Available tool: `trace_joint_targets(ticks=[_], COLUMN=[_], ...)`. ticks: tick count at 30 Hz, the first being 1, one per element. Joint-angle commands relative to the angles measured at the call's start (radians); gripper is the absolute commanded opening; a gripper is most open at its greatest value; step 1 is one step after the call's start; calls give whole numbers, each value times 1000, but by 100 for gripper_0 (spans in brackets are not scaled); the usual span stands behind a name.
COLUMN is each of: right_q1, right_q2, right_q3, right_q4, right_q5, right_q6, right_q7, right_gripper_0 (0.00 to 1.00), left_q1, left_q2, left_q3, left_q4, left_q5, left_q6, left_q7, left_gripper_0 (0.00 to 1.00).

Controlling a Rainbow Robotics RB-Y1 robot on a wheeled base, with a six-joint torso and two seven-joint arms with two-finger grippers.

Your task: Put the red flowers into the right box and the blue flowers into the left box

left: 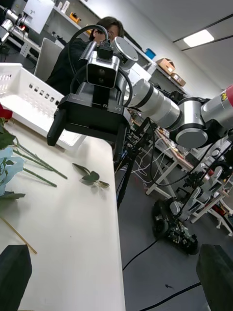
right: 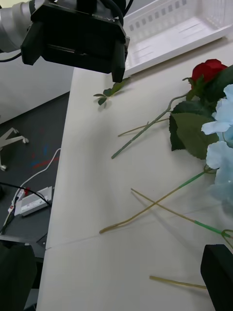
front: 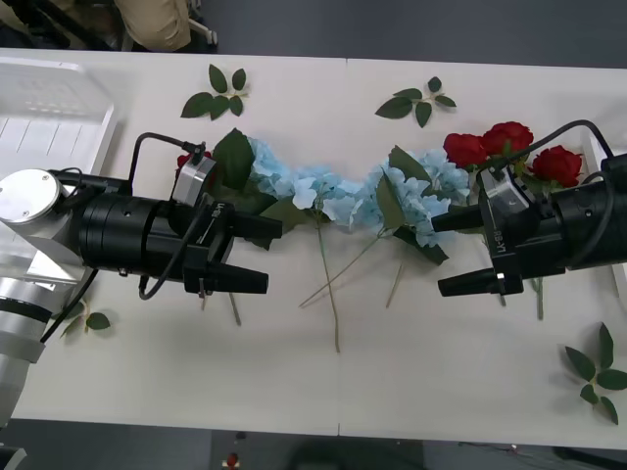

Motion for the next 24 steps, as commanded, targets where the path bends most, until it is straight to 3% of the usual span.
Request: trace_joint_targets(ticks=[1, 12, 13, 20, 24], right_q1=[-28, -28, 26, 52, 50], right_q2=[1, 1, 25, 31, 25], right_q3=[-8, -8, 7, -4, -31], right_q4=[-15, -15, 8, -21, -64], right_q5=[-2, -2, 13, 13, 13], right_q6=[-2, -2, -3, -36, -33], right_q7=[14, 14, 14, 14, 14], right_gripper_0=[100, 100, 100, 100, 100], left_q1=[-36, -39, -45, -88, -106], left_q2=[6, 9, 14, 109, 163], left_q3=[28, 32, 31, 36, 36], left_q4=[-34, -9, -2, 18, 18], left_q5=[9, 23, 49, 111, 101], left_q6=[-3, -4, -11, -26, -26], left_q7=[-42, -42, -42, -42, 73], left_gripper_0=[100, 100, 100, 100, 100])
